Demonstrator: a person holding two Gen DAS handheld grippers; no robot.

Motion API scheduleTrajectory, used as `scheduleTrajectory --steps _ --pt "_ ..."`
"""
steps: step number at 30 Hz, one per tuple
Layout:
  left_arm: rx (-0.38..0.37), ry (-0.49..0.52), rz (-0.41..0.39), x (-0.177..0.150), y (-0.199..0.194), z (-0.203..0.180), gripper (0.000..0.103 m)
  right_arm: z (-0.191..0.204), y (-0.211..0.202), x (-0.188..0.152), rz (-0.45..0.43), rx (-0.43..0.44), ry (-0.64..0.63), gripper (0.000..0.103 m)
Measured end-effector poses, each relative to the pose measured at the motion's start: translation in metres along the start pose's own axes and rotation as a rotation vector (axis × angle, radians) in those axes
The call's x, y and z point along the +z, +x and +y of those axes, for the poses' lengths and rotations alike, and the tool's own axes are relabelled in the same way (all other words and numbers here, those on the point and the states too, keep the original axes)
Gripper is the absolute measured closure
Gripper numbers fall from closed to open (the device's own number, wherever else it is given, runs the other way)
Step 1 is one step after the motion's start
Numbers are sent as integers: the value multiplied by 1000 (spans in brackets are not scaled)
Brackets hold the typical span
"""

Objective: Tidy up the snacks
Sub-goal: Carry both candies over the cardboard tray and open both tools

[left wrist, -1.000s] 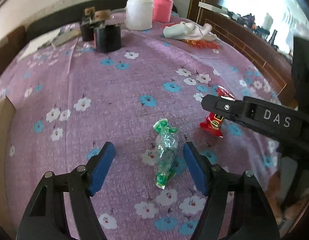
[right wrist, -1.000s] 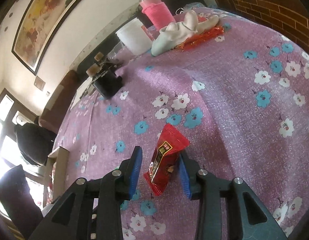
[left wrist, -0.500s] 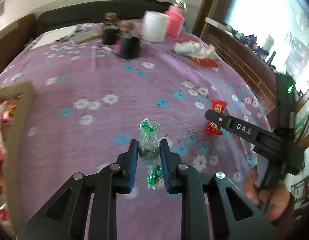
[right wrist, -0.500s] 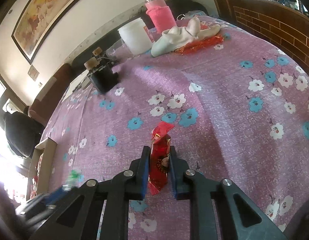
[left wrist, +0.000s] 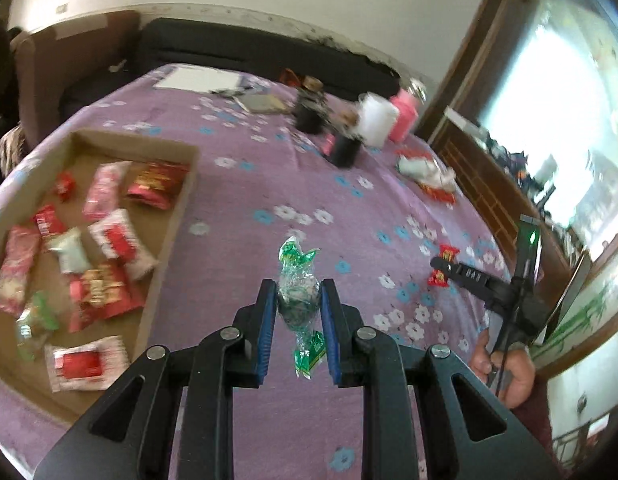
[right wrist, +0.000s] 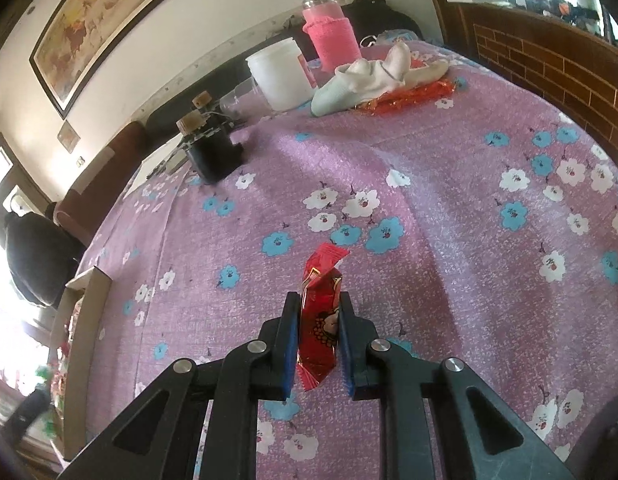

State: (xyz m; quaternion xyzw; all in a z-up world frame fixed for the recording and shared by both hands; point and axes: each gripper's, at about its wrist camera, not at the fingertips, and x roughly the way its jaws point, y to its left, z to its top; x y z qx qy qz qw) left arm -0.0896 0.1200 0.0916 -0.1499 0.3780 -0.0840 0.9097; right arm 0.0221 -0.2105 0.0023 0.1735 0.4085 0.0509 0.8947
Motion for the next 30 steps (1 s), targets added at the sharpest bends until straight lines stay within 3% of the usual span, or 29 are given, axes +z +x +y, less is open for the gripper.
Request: scheduleTrajectory --steps 7,12,23,30 --pt "81 -113 -103 3 -51 69 84 12 -3 -4 -31 -56 -54 85" --pt "160 -197 -119 1 -61 122 84 43 -14 -12 4 11 -79 85" --pt "187 -274 -77 -15 -52 170 84 197 -21 -46 114 239 -331 85" --pt "191 -239 -63 13 -35 178 84 284 1 -63 190 301 -451 86"
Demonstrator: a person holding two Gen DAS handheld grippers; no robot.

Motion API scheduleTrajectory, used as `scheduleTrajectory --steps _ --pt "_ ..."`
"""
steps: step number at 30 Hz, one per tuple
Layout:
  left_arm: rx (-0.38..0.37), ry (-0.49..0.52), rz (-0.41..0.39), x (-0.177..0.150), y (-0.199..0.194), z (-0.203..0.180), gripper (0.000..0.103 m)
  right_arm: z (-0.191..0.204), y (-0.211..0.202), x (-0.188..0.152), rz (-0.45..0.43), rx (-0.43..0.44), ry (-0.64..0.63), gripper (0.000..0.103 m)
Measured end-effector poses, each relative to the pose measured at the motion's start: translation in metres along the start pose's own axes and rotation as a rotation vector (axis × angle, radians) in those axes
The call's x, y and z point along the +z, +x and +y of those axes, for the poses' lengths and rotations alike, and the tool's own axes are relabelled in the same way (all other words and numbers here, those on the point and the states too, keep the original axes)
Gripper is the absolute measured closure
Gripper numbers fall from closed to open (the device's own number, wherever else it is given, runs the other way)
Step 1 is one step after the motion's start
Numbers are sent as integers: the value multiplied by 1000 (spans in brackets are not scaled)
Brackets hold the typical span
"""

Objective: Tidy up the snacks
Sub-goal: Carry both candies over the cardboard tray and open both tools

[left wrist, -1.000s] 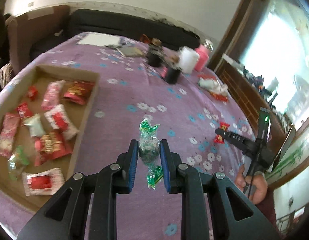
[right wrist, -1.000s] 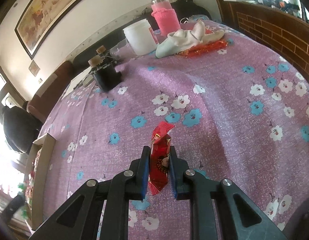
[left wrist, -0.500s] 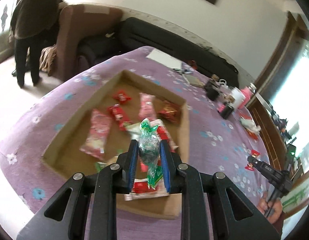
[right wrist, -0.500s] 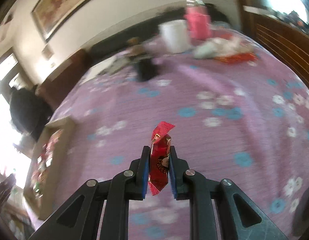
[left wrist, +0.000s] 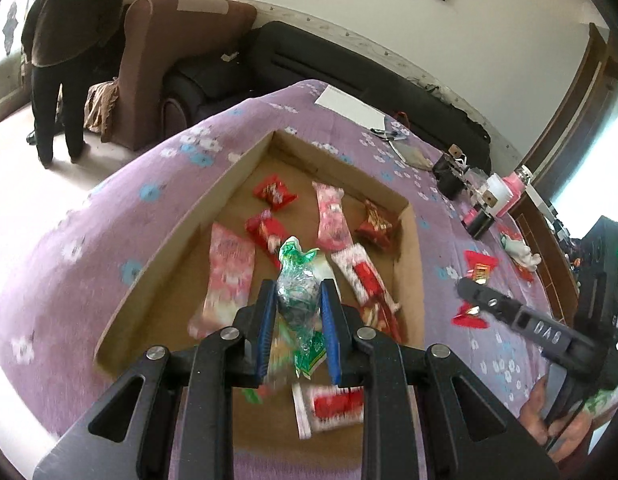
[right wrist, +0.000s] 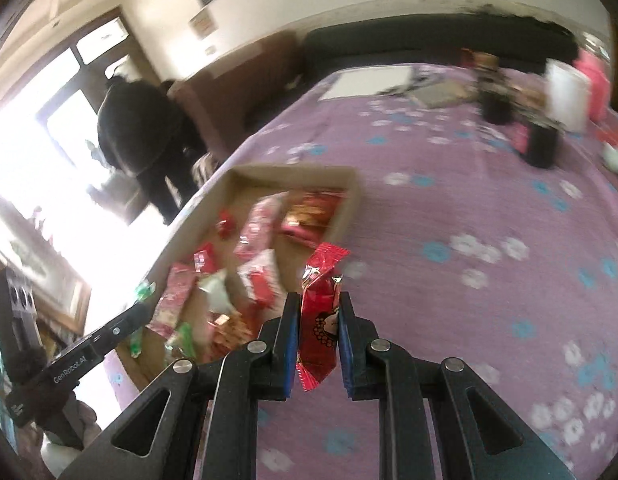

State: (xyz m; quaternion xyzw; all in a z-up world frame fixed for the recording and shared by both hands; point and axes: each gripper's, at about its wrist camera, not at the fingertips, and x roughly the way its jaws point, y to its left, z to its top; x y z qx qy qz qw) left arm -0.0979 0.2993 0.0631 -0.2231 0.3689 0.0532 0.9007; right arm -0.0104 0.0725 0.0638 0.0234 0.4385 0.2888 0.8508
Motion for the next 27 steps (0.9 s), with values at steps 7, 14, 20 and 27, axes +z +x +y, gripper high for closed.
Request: scheduleTrajectory --steps 7,14,20,27 --pt "-1 -27 65 38 41 5 84 38 49 22 56 -37 -81 86" --pt "45 -15 89 55 70 2 83 36 90 37 107 -85 -89 86" --pt "88 14 73 54 72 -3 62 32 99 41 99 -86 -85 81" --pt "149 42 -23 48 38 -11 59 38 83 39 36 -100 -138 69"
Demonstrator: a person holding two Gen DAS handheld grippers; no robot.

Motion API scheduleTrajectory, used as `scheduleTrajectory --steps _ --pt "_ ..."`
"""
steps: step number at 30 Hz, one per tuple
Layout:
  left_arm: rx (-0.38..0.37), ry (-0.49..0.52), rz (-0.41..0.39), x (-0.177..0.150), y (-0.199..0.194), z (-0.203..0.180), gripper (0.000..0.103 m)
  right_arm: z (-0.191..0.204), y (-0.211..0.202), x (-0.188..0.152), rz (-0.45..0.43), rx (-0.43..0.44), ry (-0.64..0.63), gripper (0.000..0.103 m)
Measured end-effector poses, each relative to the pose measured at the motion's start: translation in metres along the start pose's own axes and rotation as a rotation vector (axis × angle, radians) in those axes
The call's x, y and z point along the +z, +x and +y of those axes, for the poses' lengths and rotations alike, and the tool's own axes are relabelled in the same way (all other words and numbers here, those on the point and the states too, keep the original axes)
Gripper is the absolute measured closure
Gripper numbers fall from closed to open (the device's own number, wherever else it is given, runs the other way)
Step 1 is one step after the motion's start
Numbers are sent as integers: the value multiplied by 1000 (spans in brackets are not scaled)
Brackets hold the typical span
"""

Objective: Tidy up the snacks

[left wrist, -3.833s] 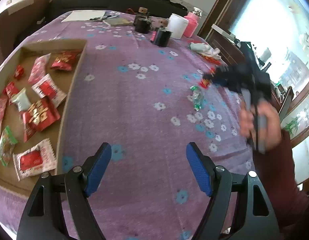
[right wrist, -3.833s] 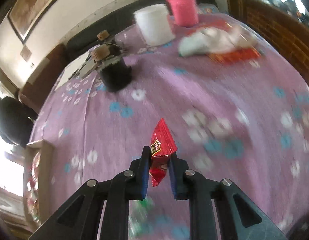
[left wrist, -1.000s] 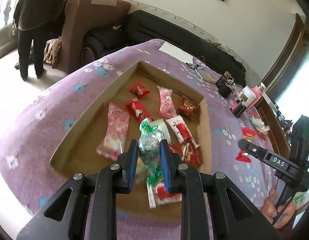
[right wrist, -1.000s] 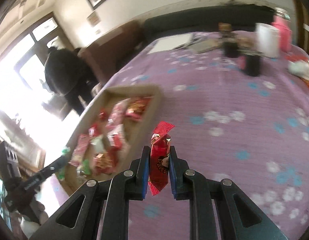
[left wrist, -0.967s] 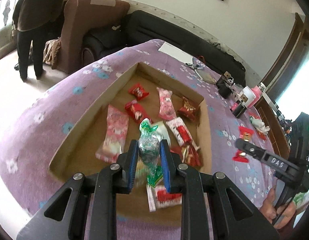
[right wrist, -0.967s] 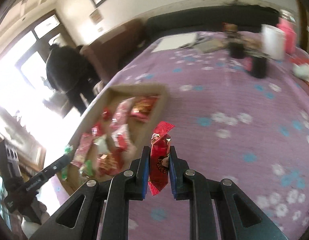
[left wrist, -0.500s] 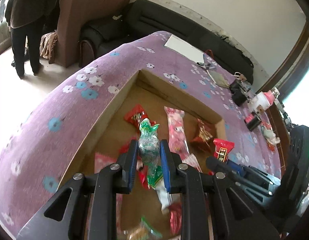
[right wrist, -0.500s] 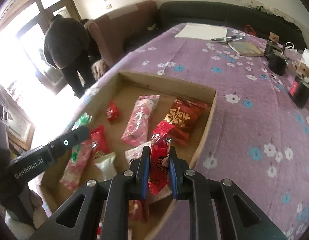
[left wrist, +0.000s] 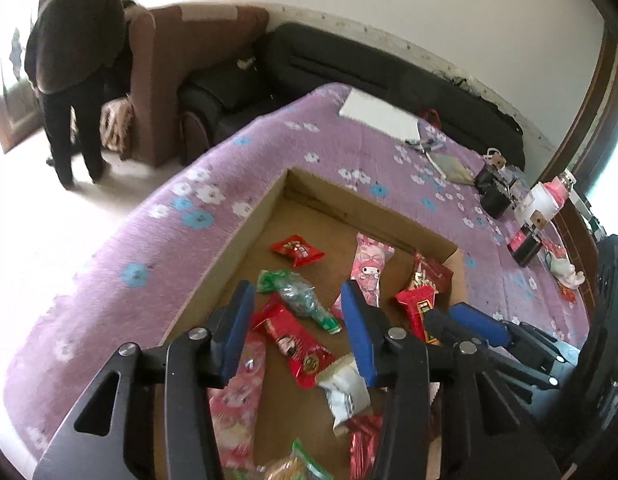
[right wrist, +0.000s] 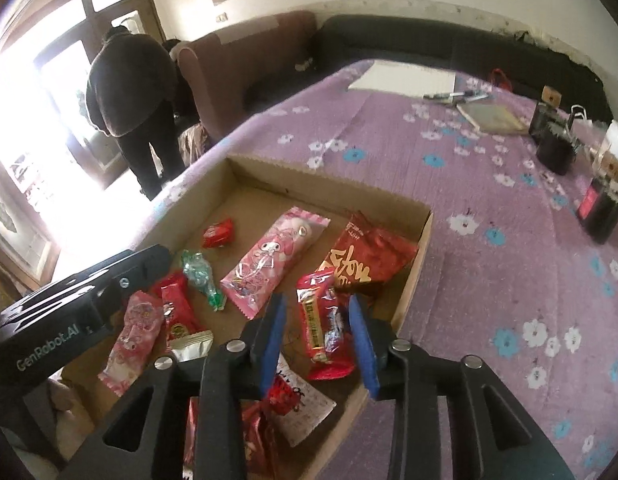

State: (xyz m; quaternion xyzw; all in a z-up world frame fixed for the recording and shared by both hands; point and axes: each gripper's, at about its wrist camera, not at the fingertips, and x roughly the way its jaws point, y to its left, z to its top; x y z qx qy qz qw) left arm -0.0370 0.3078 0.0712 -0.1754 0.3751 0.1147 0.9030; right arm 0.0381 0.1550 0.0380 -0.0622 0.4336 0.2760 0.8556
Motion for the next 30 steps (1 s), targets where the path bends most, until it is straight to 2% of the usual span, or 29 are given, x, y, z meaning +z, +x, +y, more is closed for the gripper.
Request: scheduleTrajectory --steps 2,6,9,11,14,20,30 --pt "29 5 -38 -4 -16 0 57 -2 -11 -3 -19 8 10 67" --pt "120 -1 -129 -17 -52 -1 29 -7 -36 -16 -63 4 36 61" --pt "182 -15 -181 -27 -73 -1 20 -12 -59 -31 -101 -7 62 60" --pt "209 -27 -196 -36 -86 -1 20 -14 -76 -43 -134 -34 83 52" --pt "235 -25 -178 -50 -95 -5 20 -17 -96 -62 -176 -66 112 49" --pt "218 -5 -132 -75 -106 -18 20 -14 -128 -104 -246 -154 132 38" --pt "229 61 -140 -97 -120 -41 20 -18 -142 -140 -257 -199 157 36"
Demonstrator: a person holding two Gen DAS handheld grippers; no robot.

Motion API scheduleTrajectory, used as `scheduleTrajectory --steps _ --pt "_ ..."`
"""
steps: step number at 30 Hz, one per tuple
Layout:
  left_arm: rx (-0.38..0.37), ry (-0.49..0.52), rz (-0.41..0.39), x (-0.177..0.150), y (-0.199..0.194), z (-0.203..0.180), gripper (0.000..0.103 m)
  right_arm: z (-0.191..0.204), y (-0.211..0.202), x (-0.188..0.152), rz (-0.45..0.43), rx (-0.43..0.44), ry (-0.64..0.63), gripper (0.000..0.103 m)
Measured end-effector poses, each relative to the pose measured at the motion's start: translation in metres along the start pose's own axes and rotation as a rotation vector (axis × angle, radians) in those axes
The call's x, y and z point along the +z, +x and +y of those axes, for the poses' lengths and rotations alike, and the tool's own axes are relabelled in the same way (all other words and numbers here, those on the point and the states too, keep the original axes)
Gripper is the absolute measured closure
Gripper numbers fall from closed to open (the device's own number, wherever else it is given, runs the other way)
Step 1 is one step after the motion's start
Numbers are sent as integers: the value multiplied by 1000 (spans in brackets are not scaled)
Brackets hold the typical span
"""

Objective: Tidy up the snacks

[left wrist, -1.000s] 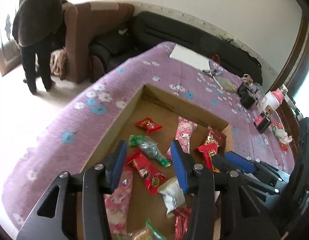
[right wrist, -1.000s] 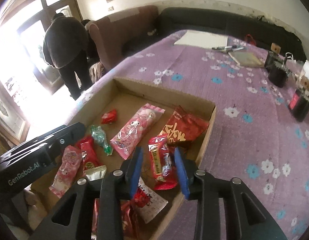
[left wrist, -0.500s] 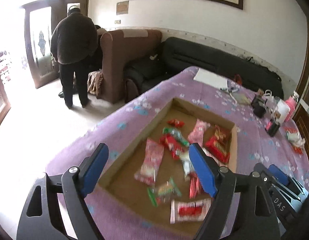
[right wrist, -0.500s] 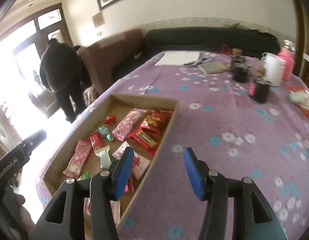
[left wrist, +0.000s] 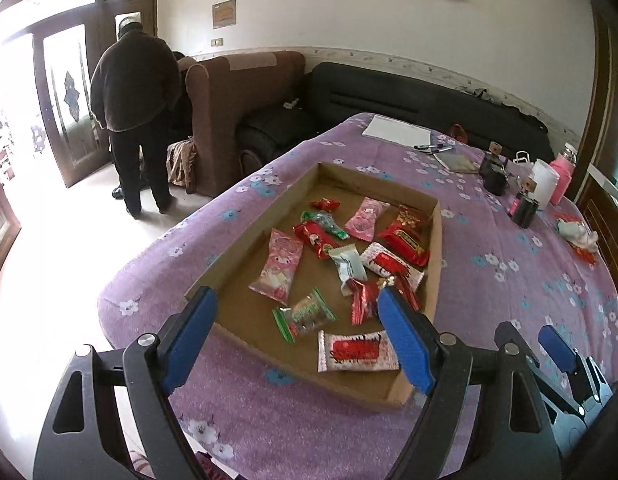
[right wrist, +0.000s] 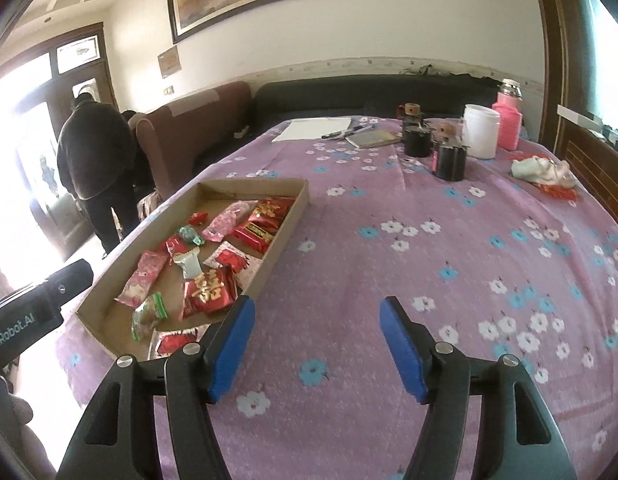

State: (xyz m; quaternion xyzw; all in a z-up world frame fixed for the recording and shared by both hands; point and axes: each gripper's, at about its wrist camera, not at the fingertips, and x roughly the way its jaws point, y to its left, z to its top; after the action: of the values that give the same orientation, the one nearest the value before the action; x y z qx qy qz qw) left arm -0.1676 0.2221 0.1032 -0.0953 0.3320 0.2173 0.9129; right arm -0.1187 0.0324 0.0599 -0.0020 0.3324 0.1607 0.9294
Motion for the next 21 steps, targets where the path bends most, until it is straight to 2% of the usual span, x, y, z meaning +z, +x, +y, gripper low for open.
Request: scheduleTrajectory --steps 7,21 --pt "-5 24 1 -6 0 -6 20 -5 -2 -6 10 -30 21 35" --pt "-69 5 21 -10 1 3 20 14 -1 -10 8 -64 -41 30"
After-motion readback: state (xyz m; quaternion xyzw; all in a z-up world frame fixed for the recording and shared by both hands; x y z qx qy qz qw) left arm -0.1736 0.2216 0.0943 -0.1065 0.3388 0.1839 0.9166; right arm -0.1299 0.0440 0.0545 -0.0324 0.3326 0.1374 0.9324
